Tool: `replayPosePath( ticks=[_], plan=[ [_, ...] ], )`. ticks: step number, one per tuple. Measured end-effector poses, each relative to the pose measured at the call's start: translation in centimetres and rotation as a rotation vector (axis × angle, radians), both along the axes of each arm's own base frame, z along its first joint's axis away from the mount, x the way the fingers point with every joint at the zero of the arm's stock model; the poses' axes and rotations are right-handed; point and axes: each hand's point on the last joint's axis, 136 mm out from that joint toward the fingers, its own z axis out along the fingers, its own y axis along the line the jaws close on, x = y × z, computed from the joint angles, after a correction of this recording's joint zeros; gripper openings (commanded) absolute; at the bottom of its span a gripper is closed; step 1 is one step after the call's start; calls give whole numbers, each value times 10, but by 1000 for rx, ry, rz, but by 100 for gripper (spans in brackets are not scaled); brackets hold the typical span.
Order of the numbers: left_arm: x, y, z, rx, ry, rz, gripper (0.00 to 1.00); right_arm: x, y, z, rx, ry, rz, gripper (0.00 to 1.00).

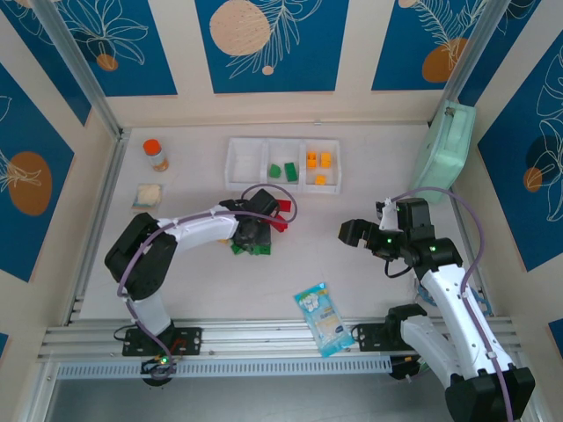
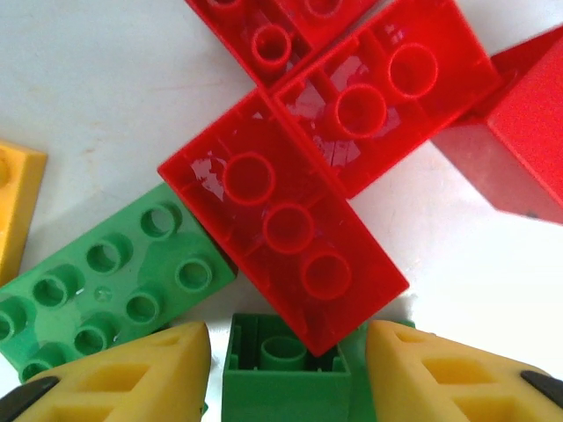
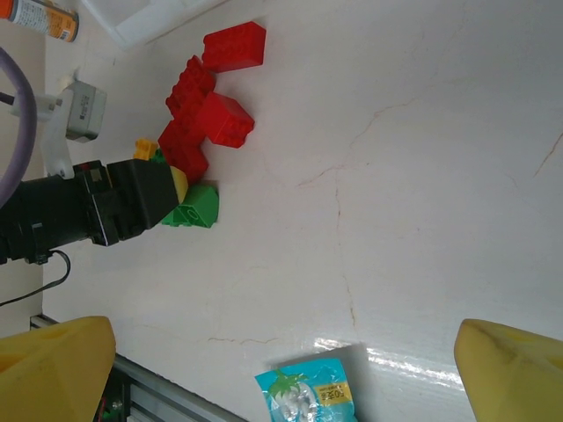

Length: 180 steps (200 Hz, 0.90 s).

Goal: Sort the legos into containers by color
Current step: Pick up the lego from the center of the table.

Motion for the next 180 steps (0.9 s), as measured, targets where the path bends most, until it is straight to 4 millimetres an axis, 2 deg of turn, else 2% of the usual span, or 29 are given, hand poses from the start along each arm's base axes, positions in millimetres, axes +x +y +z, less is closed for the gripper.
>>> replayPosePath(
  ticks=[64, 97, 138, 180],
  plan=[
    [-5, 0, -3, 30, 23, -61, 46, 1, -3, -6, 65, 44, -26, 99],
    [-5, 2, -3, 52, 33, -93, 45, 2, -5, -2, 111, 55, -45, 99],
    [-4, 6, -4, 66, 44, -107, 45, 4, -7, -4, 166, 78, -69, 99],
    [-3, 5, -7, 8, 77, -102, 47, 3, -8, -3, 215, 94, -82, 99]
  ],
)
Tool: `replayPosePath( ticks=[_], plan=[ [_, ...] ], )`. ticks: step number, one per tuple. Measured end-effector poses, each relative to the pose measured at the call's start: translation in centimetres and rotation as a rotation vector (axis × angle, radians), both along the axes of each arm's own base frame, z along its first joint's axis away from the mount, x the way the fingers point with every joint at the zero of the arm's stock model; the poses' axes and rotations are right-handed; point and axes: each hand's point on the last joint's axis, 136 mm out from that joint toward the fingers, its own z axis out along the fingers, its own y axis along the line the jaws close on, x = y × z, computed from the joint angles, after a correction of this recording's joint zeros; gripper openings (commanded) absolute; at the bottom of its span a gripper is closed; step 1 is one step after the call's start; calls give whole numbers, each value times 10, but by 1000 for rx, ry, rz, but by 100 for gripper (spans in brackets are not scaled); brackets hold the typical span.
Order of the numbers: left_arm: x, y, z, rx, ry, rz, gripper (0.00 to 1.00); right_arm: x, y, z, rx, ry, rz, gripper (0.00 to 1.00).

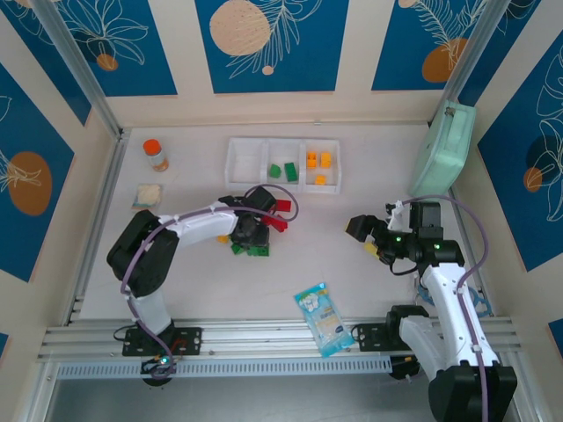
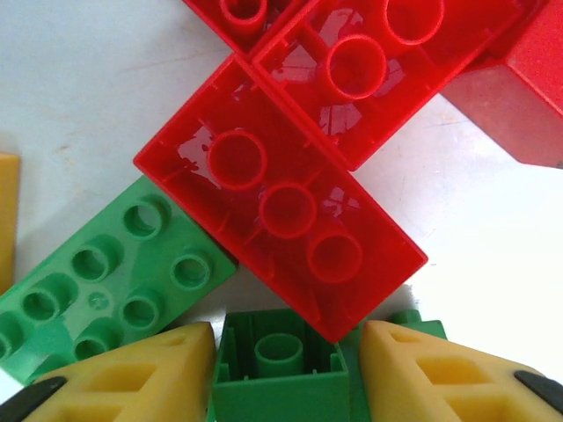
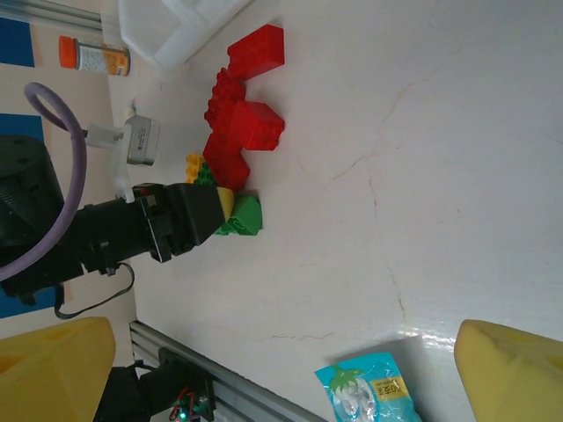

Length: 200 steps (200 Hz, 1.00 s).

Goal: Sort the legos into containers by color
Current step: Pick up the lego from the center of the table.

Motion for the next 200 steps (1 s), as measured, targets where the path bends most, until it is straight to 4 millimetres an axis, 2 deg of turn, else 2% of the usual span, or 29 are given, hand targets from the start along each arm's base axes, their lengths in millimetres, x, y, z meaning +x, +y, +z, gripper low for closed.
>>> replayPosePath(
  ticks=[55, 78, 130, 161, 200],
  plan=[
    [-8, -18, -7, -113, 74, -21, 47, -1, 2, 3, 23, 0, 7, 99],
    [-11, -18, -11, -110, 94, -34, 46, -1, 2, 2, 24, 2, 6, 99],
    [-13, -1, -12, -3, 67, -76, 42, 0, 1, 0, 27, 14, 5, 99],
    [-17, 14, -9, 57, 64, -82, 35, -1, 2, -5, 31, 27, 0, 99],
    [-21, 19, 3, 47, 29, -88, 27, -1, 2, -7, 32, 36, -2, 99]
  ],
)
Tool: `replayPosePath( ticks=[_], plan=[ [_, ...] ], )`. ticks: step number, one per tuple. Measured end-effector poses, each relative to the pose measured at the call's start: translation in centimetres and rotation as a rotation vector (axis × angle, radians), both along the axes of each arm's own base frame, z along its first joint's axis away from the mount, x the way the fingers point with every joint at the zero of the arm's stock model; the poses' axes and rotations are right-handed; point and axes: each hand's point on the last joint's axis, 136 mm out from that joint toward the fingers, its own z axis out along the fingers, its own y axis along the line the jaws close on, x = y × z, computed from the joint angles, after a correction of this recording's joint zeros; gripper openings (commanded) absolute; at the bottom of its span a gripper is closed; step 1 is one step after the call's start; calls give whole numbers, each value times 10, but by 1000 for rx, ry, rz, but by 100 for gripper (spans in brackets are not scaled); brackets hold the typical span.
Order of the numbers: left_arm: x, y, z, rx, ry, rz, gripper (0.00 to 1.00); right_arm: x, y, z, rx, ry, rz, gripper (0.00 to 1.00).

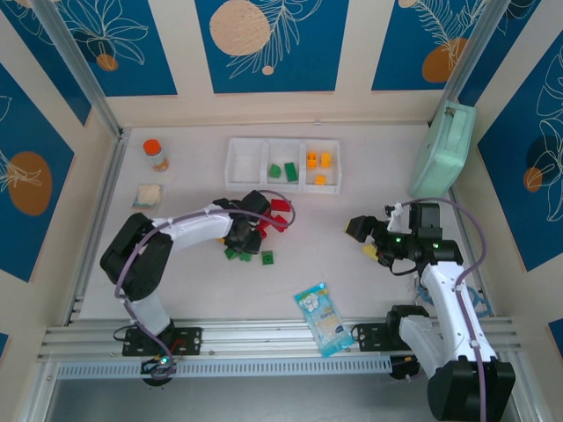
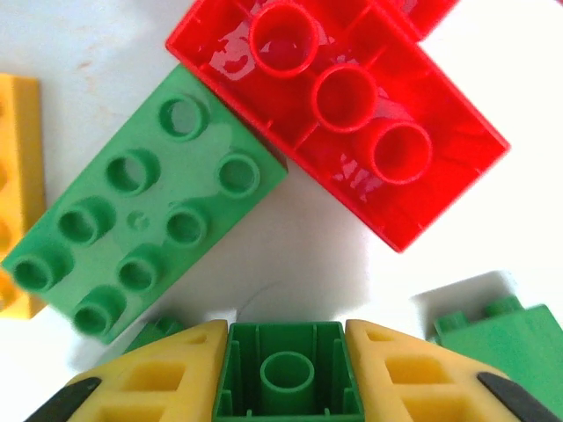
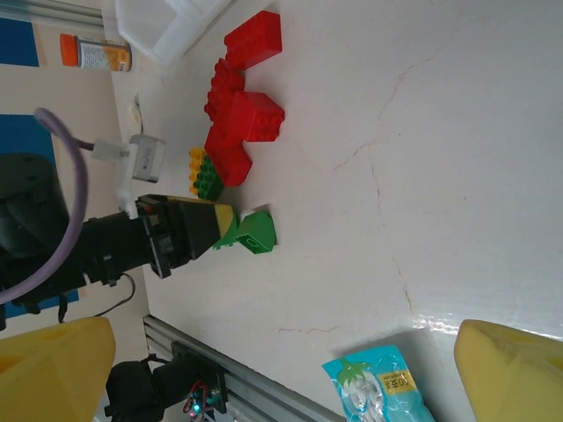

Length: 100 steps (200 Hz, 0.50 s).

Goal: Sort the legos into containers by color
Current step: Pick up the lego from the center of the table.

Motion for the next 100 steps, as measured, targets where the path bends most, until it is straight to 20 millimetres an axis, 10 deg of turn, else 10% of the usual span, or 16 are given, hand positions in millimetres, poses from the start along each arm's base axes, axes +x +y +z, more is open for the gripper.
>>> replayPosePath(
  ticks=[59, 100],
  plan=[
    [14, -10, 69, -149, -185, 17, 21, 1, -1, 2, -4, -3, -4, 99],
    [62, -25, 119, -209, -333, 66, 20, 2, -1, 6, -4, -7, -10, 99]
  ],
)
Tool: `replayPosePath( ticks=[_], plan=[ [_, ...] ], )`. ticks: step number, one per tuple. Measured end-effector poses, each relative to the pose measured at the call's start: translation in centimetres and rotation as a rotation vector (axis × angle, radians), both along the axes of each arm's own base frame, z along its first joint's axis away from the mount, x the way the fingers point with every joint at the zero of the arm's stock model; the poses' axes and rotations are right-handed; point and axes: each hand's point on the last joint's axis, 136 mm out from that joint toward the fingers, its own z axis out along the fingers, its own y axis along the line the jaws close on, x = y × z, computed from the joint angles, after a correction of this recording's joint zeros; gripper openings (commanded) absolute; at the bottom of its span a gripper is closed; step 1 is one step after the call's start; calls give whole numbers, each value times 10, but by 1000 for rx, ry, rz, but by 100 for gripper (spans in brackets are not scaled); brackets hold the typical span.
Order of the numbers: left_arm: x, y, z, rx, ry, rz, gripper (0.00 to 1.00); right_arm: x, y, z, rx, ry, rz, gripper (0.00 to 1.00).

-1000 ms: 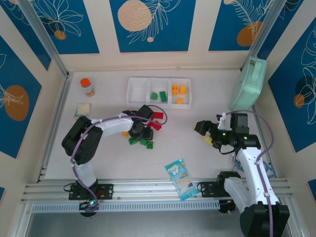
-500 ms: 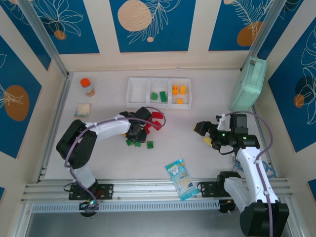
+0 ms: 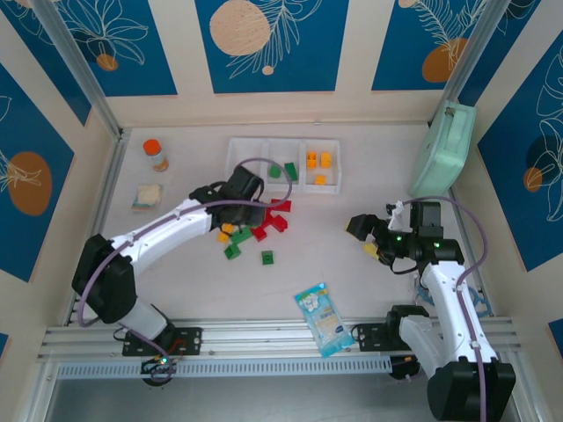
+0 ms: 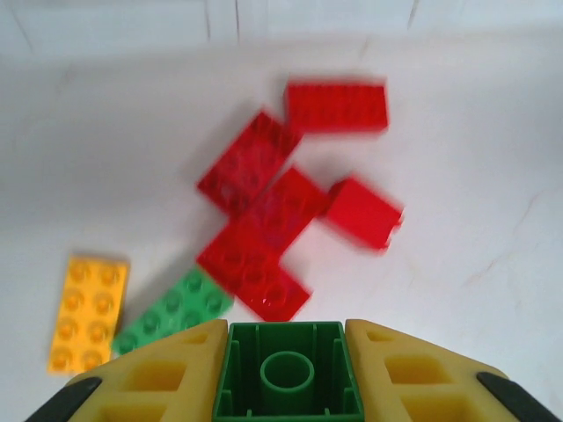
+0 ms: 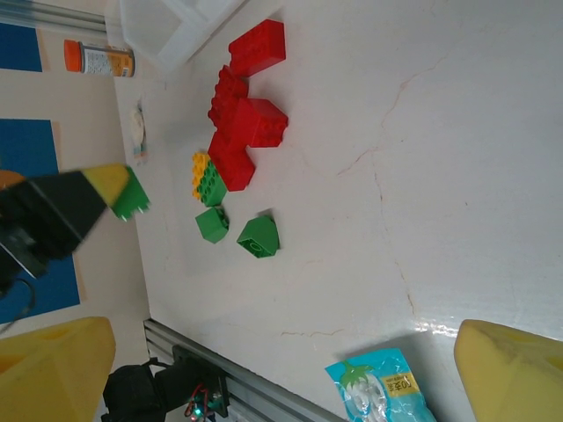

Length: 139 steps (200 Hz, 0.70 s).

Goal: Sort the legos into containers by color
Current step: Pick up the lego from the center of the table, then place the lego in the container.

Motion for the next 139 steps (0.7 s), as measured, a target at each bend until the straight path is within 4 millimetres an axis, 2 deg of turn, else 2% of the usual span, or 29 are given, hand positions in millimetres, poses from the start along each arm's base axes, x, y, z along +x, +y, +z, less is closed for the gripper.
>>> replayPosePath(
  ticks=[21, 48, 110, 127, 139],
  plan=[
    [41, -16, 21, -42, -68, 30, 21, 0, 0, 1, 1, 0, -7, 99],
    [88, -37, 26, -58, -120, 54, 22, 0, 0, 9, 2, -23, -16, 99],
    [171, -76, -11, -66, -163, 87, 23, -7, 6, 22, -7, -49, 12, 99],
    [188, -81, -21, -64, -166, 98, 32, -11, 6, 26, -14, -60, 15, 99],
    [195, -80, -28, -51, -170, 111, 34, -13, 5, 28, -23, -66, 13, 99]
  ],
)
